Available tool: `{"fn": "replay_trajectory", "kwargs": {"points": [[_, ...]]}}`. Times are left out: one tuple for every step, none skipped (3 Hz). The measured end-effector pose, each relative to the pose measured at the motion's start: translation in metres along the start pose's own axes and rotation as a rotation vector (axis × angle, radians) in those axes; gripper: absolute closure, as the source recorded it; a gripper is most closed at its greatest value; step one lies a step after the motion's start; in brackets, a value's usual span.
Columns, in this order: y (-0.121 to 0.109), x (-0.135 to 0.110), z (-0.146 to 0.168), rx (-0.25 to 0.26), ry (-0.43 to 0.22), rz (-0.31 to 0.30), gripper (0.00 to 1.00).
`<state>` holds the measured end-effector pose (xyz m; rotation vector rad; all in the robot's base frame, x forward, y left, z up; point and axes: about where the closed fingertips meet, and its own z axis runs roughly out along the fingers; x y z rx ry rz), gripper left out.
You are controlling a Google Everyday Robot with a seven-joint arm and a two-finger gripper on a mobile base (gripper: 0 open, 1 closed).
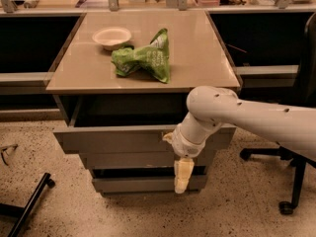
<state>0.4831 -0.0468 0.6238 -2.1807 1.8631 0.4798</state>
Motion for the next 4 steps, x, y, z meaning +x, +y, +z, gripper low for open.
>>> {"fn": "replay_trajectory", "kwargs": {"points": [[-0.023,0.006,-0.003,0.042,0.009,0.01,0.0],[-0.062,0.013,-0.009,0.117,0.018,0.031,0.0],[-0.09,0.016,-0.012,0.181,0.036,0.042,0.0],[-0.09,0.016,-0.012,0.181,0.036,0.042,0.0]]}}
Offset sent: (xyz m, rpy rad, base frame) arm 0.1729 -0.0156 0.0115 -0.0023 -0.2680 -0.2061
